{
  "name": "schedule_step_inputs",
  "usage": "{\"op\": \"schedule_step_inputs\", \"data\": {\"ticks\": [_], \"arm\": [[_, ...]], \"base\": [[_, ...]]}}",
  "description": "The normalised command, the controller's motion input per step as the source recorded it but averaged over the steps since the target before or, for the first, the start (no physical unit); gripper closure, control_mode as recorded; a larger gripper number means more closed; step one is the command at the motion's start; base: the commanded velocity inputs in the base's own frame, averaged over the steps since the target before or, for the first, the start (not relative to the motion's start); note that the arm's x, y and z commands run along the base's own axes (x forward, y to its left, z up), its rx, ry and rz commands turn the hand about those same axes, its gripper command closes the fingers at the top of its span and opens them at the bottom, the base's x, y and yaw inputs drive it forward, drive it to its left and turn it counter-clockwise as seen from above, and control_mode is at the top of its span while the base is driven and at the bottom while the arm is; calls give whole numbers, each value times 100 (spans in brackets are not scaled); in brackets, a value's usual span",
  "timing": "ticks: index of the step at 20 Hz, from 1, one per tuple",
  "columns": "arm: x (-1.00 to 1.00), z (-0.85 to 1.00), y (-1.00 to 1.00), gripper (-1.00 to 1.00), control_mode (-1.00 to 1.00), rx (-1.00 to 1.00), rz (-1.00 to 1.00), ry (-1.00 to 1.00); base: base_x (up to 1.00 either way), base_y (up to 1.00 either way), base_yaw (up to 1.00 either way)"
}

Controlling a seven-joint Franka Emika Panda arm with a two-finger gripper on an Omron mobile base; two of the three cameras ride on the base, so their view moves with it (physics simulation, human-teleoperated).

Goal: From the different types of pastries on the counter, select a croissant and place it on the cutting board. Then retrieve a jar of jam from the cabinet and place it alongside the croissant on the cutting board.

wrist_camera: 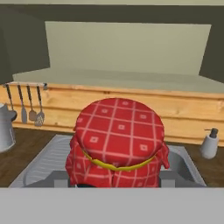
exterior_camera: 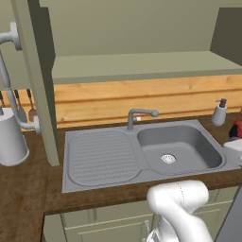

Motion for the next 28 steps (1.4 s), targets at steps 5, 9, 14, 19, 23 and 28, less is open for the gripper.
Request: {"op": "schedule_step_inputs", "data": {"ticks": [5, 9, 14, 19, 23, 28], "arm": [[-66, 0, 0, 100, -100, 0, -3, 0], [-19, 0, 0, 100, 100, 0, -3, 0], [0, 0, 0, 100, 100, 0, 0, 0], [0, 0, 0, 100, 100, 0, 0, 0], [0, 0, 0, 100, 100, 0, 0, 0], [0, 0, 0, 100, 100, 0, 0, 0]], "base": [[0, 0, 0], [-29, 0, -6], [-31, -16, -3], [-82, -22, -7], [-21, -65, -1], [-1, -99, 0]]}}
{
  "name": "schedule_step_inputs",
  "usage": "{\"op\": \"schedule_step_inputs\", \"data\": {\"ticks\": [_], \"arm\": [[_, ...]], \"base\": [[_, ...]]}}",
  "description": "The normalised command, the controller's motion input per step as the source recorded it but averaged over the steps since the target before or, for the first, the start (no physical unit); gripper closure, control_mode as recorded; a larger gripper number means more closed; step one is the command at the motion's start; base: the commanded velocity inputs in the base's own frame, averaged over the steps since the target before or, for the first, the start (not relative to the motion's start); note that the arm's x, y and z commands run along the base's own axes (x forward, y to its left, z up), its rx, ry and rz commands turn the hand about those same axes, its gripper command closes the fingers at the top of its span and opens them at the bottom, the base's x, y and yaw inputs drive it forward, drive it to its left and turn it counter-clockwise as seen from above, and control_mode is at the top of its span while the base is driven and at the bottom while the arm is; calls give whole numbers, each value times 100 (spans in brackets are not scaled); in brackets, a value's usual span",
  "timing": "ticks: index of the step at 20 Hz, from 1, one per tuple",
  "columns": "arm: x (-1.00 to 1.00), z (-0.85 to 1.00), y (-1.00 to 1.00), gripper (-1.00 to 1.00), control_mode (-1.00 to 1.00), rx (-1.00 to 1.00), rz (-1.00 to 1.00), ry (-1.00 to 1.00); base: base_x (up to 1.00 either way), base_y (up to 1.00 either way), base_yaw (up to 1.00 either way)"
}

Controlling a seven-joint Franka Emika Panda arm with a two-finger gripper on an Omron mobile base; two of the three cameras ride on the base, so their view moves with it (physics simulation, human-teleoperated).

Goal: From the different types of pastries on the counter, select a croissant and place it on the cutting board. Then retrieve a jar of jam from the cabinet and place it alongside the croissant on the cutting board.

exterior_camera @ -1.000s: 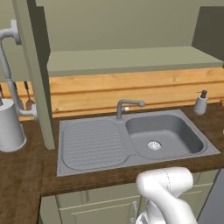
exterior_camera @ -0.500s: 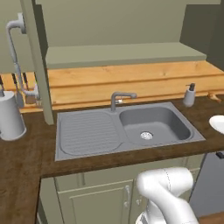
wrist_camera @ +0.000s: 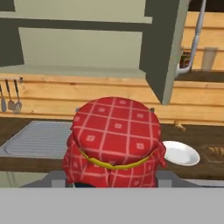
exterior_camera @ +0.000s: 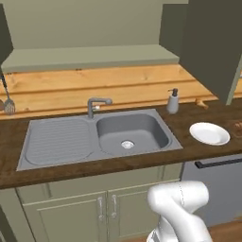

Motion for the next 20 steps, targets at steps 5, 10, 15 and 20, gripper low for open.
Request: {"op": "schedule_step_inputs", "data": {"ticks": [5, 10, 15, 20], "arm": [[0, 0, 0, 100, 100, 0, 0, 0], [0, 0, 0, 100, 100, 0, 0, 0], [0, 0, 0, 100, 100, 0, 0, 0], [0, 0, 0, 100, 100, 0, 0, 0]], "base": [[-10, -99, 0], [0, -100, 0], [13, -91, 1], [4, -24, 1]]}}
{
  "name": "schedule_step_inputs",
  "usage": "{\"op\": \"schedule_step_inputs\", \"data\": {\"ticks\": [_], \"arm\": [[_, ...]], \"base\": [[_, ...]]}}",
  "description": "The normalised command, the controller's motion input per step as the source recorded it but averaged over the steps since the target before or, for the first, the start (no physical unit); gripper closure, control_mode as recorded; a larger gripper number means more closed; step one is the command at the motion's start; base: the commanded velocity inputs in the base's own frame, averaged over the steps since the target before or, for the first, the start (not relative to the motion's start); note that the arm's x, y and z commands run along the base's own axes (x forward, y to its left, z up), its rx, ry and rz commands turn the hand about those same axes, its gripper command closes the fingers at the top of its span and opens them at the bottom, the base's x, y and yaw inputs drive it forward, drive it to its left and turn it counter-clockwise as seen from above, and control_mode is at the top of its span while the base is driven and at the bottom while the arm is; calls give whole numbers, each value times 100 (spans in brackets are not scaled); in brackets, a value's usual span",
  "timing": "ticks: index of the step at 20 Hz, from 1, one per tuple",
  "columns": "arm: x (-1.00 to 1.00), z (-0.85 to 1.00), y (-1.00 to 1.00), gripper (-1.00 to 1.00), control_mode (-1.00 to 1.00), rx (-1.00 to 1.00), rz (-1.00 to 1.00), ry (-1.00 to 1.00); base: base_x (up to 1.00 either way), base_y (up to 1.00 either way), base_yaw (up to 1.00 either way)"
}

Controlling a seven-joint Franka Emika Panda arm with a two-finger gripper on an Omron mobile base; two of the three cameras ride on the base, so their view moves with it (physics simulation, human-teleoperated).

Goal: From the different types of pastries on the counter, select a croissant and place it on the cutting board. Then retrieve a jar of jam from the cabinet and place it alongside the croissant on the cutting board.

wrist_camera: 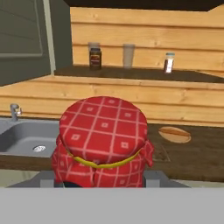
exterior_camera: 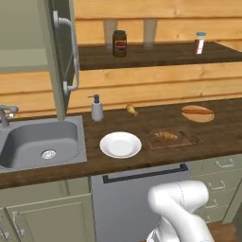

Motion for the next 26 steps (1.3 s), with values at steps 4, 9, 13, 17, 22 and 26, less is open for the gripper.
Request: {"op": "schedule_step_inputs", "data": {"ticks": [4, 9, 13, 17, 22, 26], "arm": [[0, 0, 0, 100, 100, 0, 0, 0], [0, 0, 0, 100, 100, 0, 0, 0], [0, 0, 0, 100, 100, 0, 0, 0], [0, 0, 0, 100, 100, 0, 0, 0], [0, 0, 0, 100, 100, 0, 0, 0], [0, 0, 0, 100, 100, 0, 0, 0]], "base": [[55, -73, 6], [46, -56, 8], [13, 0, 0], [56, 0, 0], [77, 0, 0], [6, 0, 0]]}}
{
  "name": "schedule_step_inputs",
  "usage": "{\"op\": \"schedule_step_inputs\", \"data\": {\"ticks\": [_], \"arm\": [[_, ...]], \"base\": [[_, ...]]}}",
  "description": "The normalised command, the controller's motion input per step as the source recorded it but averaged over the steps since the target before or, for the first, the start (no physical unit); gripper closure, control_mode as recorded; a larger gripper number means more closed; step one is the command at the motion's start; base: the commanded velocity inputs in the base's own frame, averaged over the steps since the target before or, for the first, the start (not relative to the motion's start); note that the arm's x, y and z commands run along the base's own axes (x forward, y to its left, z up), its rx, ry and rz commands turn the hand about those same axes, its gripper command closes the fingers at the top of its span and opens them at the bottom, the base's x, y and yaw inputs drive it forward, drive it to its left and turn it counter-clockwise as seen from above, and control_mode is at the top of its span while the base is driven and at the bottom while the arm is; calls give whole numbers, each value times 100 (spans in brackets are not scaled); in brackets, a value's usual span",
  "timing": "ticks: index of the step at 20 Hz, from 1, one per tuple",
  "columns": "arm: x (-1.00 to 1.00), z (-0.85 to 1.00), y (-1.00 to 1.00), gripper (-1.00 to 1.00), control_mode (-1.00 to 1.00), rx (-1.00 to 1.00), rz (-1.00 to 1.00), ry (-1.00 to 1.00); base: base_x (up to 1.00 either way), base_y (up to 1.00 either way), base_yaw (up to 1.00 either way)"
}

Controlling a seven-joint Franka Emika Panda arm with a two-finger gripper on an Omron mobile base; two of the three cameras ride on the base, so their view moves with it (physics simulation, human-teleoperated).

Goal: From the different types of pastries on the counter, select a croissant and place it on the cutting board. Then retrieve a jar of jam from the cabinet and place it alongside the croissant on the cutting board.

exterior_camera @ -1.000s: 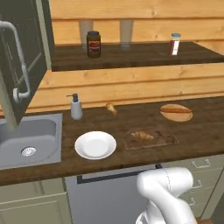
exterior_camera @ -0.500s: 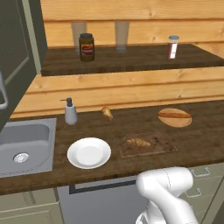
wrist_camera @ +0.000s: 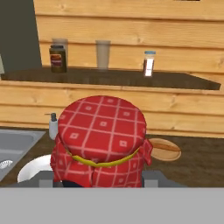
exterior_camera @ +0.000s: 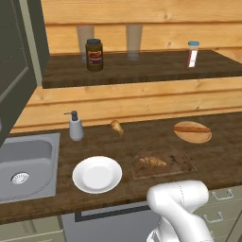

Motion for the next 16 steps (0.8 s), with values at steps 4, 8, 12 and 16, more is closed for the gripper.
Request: {"op": "schedule_step_inputs", "data": {"ticks": [4, 8, 12, 16], "arm": [[4, 0, 0, 100, -100, 0, 0, 0], [87, -14, 0, 100, -100, -1, 1, 11], [99, -60, 0, 100, -100, -8, 12, 11], [84, -74, 0, 100, -100, -7, 17, 9]], "base": [[0, 0, 0], [0, 0, 0], [0, 0, 0], [0, 0, 0]]}}
